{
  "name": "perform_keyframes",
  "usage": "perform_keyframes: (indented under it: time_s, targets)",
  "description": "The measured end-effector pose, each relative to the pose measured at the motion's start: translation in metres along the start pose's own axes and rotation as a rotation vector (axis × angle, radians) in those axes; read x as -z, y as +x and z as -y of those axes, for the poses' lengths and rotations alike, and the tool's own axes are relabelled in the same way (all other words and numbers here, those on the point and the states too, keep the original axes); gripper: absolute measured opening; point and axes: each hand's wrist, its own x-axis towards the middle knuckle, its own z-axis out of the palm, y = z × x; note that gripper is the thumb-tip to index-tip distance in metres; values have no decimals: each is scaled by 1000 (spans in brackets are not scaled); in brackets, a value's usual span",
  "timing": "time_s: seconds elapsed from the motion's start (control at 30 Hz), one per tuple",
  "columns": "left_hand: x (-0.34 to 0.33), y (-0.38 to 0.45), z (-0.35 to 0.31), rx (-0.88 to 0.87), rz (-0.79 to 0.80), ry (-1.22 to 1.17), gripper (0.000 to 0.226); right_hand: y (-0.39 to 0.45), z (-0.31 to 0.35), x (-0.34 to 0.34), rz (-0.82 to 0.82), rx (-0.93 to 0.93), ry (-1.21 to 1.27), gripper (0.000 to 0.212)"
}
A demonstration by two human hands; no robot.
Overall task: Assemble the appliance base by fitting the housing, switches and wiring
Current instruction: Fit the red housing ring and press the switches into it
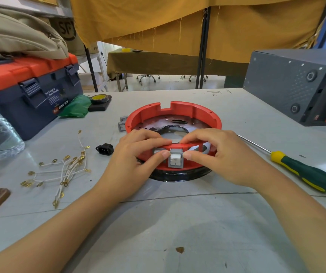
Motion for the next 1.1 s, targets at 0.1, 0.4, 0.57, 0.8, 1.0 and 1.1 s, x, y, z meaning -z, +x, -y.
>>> perform_keyframes:
  time_s: [0.1, 0.4, 0.57, 0.8, 1.0, 1.1]
  targets:
    - [1, 0, -2, 10, -2, -16, 26, 0, -1, -2, -25, 4, -8, 15]
    - [1, 0, -6, 35, -7, -38, 23, 0, 2, -5, -44, -33, -59, 16]
    - [0, 1, -6, 76, -3, -85, 20, 0, 4, -6, -52, -44, -26, 11]
    - [0, 2, -7, 98, -6, -116, 17, 0, 4, -6, -41, -60, -30, 9]
    - [0, 3, -10, 119, -4, -112, 16, 0, 7, -5, -45, -71, -9, 10]
    - [0, 3, -11, 123, -10, -112, 15, 0, 8, -5, -43, -82, -17, 10]
